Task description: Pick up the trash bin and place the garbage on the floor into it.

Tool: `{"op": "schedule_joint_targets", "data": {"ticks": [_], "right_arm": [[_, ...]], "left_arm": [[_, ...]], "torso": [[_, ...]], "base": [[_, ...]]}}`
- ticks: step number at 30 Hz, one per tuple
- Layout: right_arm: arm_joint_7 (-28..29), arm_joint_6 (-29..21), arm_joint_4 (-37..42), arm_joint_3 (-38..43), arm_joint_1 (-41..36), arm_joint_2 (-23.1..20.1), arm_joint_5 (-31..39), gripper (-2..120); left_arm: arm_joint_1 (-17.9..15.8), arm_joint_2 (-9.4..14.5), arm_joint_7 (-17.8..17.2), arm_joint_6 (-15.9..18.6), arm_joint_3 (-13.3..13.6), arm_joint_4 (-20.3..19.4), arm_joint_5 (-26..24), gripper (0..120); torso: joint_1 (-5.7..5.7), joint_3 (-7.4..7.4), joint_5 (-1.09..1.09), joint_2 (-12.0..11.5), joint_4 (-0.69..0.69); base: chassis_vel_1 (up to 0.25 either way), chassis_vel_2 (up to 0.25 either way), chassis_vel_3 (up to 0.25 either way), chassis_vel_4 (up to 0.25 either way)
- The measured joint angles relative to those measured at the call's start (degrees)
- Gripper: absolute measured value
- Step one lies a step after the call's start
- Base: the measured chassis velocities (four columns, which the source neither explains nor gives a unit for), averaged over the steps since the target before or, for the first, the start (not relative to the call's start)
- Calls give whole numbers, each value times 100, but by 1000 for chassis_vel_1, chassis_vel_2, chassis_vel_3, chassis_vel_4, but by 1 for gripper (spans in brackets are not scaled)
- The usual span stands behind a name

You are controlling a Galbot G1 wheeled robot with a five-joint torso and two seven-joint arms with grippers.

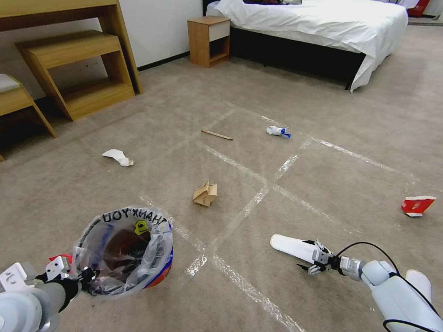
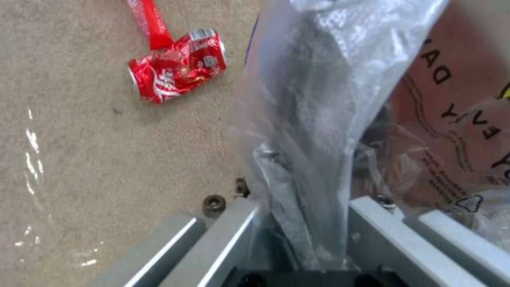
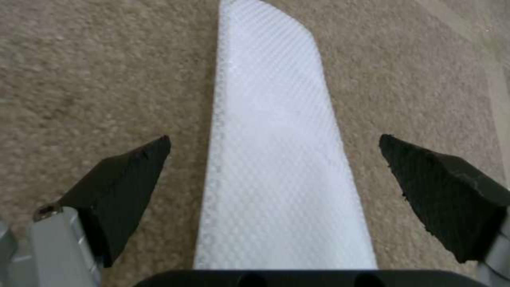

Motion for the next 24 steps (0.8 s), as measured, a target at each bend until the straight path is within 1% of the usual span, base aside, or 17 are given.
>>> {"op": "schedule_joint_targets", "data": {"ticks": [8, 11, 24], "right_arm": [[-8, 7, -289, -32, 191, 59, -37, 100], [-54, 17, -378, -39, 254, 147, -28, 100], [-94, 20, -510, -110, 379, 222, -45, 100]], "left_arm": [[-5, -34, 0, 3, 23, 26, 39, 0], [-22, -36, 1, 4, 44, 35, 58, 0], [-2, -28, 1, 3, 12, 11, 54, 0]], "torso": [[0, 0, 0, 0, 0], [0, 0, 0, 0, 0], [0, 0, -1, 0, 0]], "base": [[0, 0, 0, 0], [0, 0, 0, 0], [0, 0, 0, 0]]}}
